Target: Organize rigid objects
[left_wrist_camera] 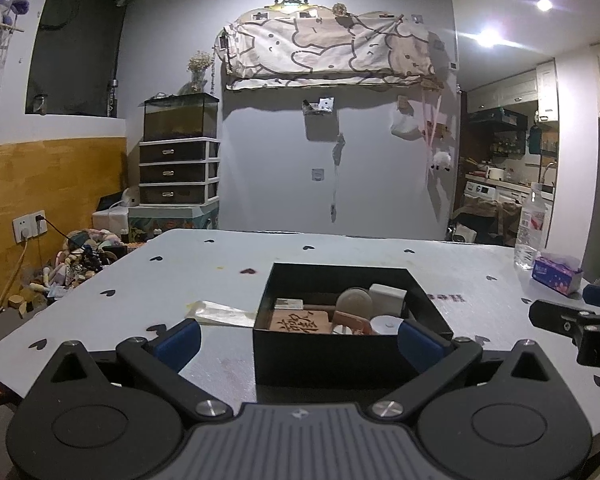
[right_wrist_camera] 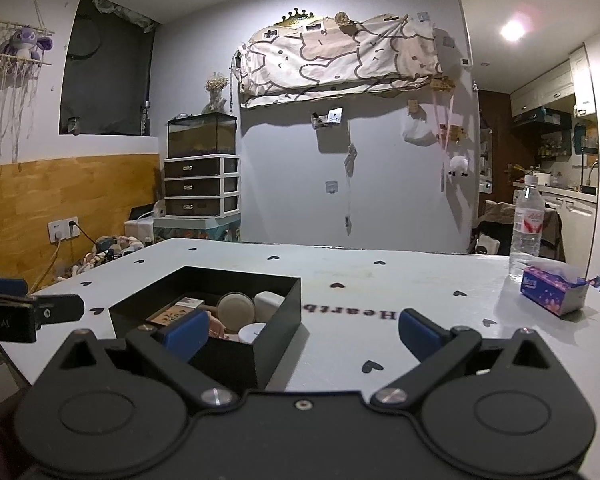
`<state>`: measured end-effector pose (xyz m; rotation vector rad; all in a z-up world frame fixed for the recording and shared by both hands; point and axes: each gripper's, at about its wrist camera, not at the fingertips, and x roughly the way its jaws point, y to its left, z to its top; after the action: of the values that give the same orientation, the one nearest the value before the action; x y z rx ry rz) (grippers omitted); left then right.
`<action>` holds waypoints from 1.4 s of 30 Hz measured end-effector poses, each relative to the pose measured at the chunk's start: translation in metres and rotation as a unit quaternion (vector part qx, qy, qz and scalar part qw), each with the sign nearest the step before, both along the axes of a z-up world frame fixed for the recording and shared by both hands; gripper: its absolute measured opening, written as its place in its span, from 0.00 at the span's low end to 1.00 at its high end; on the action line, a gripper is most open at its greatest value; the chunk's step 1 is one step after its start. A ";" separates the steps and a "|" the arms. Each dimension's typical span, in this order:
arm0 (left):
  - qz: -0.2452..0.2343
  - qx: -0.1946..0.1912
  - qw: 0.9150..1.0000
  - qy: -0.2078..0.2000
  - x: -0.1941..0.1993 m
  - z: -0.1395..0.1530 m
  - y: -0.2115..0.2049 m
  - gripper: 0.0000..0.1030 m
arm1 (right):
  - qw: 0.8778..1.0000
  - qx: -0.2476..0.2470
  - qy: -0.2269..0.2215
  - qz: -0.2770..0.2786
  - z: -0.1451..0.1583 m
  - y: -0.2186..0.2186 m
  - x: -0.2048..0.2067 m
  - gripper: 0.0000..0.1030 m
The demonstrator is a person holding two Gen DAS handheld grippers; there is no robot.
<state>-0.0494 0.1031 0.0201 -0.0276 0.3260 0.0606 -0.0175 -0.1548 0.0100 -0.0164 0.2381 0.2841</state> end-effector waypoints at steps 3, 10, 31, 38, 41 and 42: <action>-0.004 -0.002 1.000 0.000 0.000 -0.001 -0.001 1.00 | 1.000 -0.002 -0.002 -0.003 0.001 0.000 0.000 0.99; -0.003 0.001 1.000 0.000 0.000 -0.002 -0.002 1.00 | 1.000 -0.001 0.000 -0.003 0.000 0.000 -0.001 0.99; -0.003 0.004 1.000 0.000 0.000 -0.004 -0.003 1.00 | 1.000 -0.001 0.000 -0.003 -0.001 -0.001 -0.001 0.99; -0.003 0.005 1.000 0.000 -0.001 -0.004 -0.002 1.00 | 1.000 -0.001 0.001 -0.004 -0.002 -0.002 -0.001 0.99; -0.003 0.005 1.000 -0.001 -0.001 -0.004 -0.002 1.00 | 1.000 -0.001 0.001 -0.004 -0.002 -0.002 -0.001 0.99; -0.003 0.006 1.000 -0.001 -0.001 -0.004 -0.002 1.00 | 1.000 0.000 0.001 -0.004 -0.002 -0.002 -0.001 0.99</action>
<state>-0.0502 0.1007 0.0165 -0.0156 0.3245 0.0561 -0.0186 -0.1568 0.0080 -0.0159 0.2404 0.2765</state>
